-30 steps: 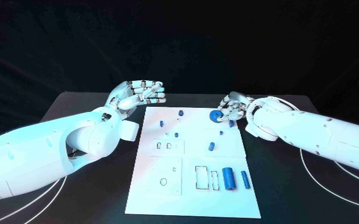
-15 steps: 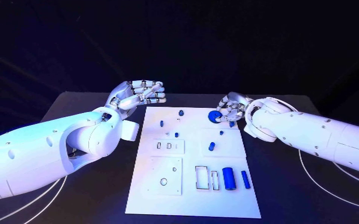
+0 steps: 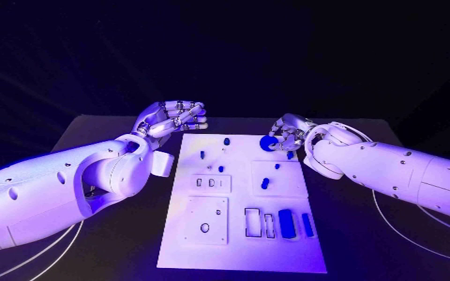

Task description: Assemble the parts on the task board

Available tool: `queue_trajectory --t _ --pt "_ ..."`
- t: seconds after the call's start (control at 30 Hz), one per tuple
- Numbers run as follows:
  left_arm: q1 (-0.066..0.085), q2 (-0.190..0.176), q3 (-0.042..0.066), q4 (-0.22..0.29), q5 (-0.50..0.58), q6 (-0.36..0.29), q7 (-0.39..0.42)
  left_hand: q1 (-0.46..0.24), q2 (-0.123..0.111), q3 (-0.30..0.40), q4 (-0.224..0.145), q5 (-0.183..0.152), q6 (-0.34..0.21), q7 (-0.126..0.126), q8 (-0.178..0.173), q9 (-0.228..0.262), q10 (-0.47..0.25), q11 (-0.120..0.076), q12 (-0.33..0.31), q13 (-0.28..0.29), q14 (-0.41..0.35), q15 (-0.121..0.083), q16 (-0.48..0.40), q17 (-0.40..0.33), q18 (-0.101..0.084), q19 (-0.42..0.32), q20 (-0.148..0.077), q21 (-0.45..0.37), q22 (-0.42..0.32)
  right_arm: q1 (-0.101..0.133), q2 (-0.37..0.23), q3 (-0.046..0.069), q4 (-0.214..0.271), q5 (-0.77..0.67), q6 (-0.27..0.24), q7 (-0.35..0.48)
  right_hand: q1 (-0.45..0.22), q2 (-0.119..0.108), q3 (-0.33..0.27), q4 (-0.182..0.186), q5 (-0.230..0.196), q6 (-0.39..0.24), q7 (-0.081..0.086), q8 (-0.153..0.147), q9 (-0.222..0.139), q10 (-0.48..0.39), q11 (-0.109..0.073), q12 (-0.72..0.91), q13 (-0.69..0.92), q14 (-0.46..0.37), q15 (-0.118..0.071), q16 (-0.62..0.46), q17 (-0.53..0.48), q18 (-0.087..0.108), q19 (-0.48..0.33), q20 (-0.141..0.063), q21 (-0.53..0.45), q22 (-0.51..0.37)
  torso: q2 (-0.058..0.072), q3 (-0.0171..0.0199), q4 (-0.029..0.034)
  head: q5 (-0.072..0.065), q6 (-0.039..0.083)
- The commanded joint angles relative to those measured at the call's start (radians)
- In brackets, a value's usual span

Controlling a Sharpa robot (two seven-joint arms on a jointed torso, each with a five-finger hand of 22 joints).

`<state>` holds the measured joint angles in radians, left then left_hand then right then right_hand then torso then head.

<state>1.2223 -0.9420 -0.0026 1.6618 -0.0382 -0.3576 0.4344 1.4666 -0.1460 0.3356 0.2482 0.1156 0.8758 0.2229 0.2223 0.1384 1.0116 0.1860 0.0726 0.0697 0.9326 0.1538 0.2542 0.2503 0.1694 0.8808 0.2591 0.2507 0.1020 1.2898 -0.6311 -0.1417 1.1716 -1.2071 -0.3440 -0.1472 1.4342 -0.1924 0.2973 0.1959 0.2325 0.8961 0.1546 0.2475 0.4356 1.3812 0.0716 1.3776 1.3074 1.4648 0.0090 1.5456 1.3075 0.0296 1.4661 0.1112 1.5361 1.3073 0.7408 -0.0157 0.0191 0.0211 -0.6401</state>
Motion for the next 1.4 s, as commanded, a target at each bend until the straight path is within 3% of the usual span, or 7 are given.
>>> queue_trajectory --t 0.03,0.27,0.87,1.17,1.3,1.33,1.4 --pt "0.001 0.001 0.001 0.002 0.003 0.019 0.003 -0.003 -0.007 0.005 0.002 -0.006 -0.005 0.023 -0.006 0.001 0.002 0.006 -0.003 0.001 -0.007 -0.002 -0.003 0.001 0.013 0.005 0.001 0.006 -0.002 -0.001 0.001 0.0 0.003 -0.053 -0.007 0.001 -0.005 -0.016 0.01 0.0 -0.004 -0.009 0.005 -0.007 -0.004 0.0 0.004 -0.002 0.045 0.095 -0.005 0.006 0.214 -0.019 0.075 0.001 0.003 0.23 0.001 0.0004 -0.0002 0.0 -0.001" --pt "0.001 0.001 0.001 0.002 0.003 0.019 0.002 -0.003 -0.007 0.005 0.002 -0.006 -0.006 0.024 -0.007 0.001 0.001 0.007 -0.004 0.0 -0.008 -0.001 -0.003 0.001 0.013 0.005 0.001 0.006 -0.002 -0.001 0.009 -0.001 0.0 -0.06 0.018 -0.005 -0.014 -0.029 0.018 0.003 -0.011 -0.02 0.009 -0.016 -0.008 -0.01 0.007 -0.012 0.035 0.094 -0.002 0.005 0.212 -0.018 0.073 0.003 0.001 0.227 0.001 0.0006 0.0009 -0.001 -0.001" --pt "0.001 0.002 0.001 0.001 0.003 0.02 0.0 -0.003 -0.007 0.005 0.002 -0.006 -0.006 0.024 -0.007 0.001 0.001 0.007 -0.004 0.0 -0.008 -0.001 -0.003 0.001 0.013 0.005 0.001 0.006 -0.002 -0.008 0.035 -0.004 -0.025 -0.064 0.053 -0.022 -0.022 -0.03 0.025 0.007 -0.018 -0.021 0.01 -0.018 -0.01 -0.01 0.009 -0.012 0.036 0.095 0.0 0.006 0.214 -0.019 0.075 0.004 0.003 0.231 0.001 -0.0002 0.0021 0.0 -0.003" --pt "0.001 0.001 0.001 0.001 0.003 0.02 -0.001 -0.003 -0.007 0.005 0.002 -0.006 -0.006 0.024 -0.007 0.001 0.001 0.007 -0.004 0.0 -0.008 -0.001 -0.003 0.001 0.013 0.005 0.001 0.006 -0.002 -0.01 0.036 -0.005 -0.033 -0.064 0.076 -0.029 -0.024 -0.031 0.027 0.009 -0.019 -0.023 0.01 -0.02 -0.01 -0.012 0.009 -0.015 0.034 0.094 0.0 0.005 0.213 -0.018 0.074 0.005 0.002 0.229 0.0 0.0001 -0.0002 0.0 -0.005" --pt "0.001 0.001 0.001 0.001 0.003 0.02 -0.002 -0.004 -0.007 0.006 0.002 -0.006 -0.007 0.025 -0.007 0.001 0.0 0.008 -0.005 0.0 -0.01 0.0 -0.004 0.003 0.013 0.004 0.001 0.006 -0.003 -0.011 0.035 -0.005 -0.032 -0.062 0.072 -0.026 -0.014 -0.012 0.068 0.004 -0.018 0.006 0.003 -0.008 -0.008 -0.004 0.003 -0.008 0.042 0.094 -0.004 0.005 0.213 -0.019 0.077 0.004 0.005 0.233 0.0 0.0006 0.0 0.0 -0.007" --pt "0.001 0.001 0.001 0.001 0.003 0.02 -0.002 -0.004 -0.007 0.006 0.002 -0.006 -0.007 0.025 -0.007 0.001 0.0 0.008 -0.005 0.0 -0.01 0.0 -0.004 0.003 0.013 0.004 0.001 0.006 -0.003 -0.011 0.035 -0.005 -0.031 -0.061 0.066 -0.024 -0.006 0.005 0.099 -0.001 -0.021 0.024 -0.003 0.0 -0.006 0.001 -0.002 -0.005 0.046 0.094 -0.008 0.005 0.212 -0.019 0.078 0.0 0.006 0.234 0.0 0.0006 0.0 0.0 -0.007" --pt "0.001 0.001 0.001 0.001 0.003 0.019 -0.002 -0.004 -0.007 0.006 0.002 -0.006 -0.007 0.025 -0.007 0.001 0.0 0.008 -0.005 0.0 -0.01 0.0 -0.004 0.003 0.013 0.004 0.001 0.006 -0.003 -0.011 0.034 -0.005 -0.025 -0.061 0.05 -0.019 -0.003 0.014 0.131 -0.009 -0.024 0.039 -0.008 0.007 -0.004 0.006 -0.008 -0.001 0.051 0.094 -0.013 0.005 0.212 -0.02 0.079 -0.004 0.008 0.236 0.0 0.0007 0.0001 0.0 -0.007"
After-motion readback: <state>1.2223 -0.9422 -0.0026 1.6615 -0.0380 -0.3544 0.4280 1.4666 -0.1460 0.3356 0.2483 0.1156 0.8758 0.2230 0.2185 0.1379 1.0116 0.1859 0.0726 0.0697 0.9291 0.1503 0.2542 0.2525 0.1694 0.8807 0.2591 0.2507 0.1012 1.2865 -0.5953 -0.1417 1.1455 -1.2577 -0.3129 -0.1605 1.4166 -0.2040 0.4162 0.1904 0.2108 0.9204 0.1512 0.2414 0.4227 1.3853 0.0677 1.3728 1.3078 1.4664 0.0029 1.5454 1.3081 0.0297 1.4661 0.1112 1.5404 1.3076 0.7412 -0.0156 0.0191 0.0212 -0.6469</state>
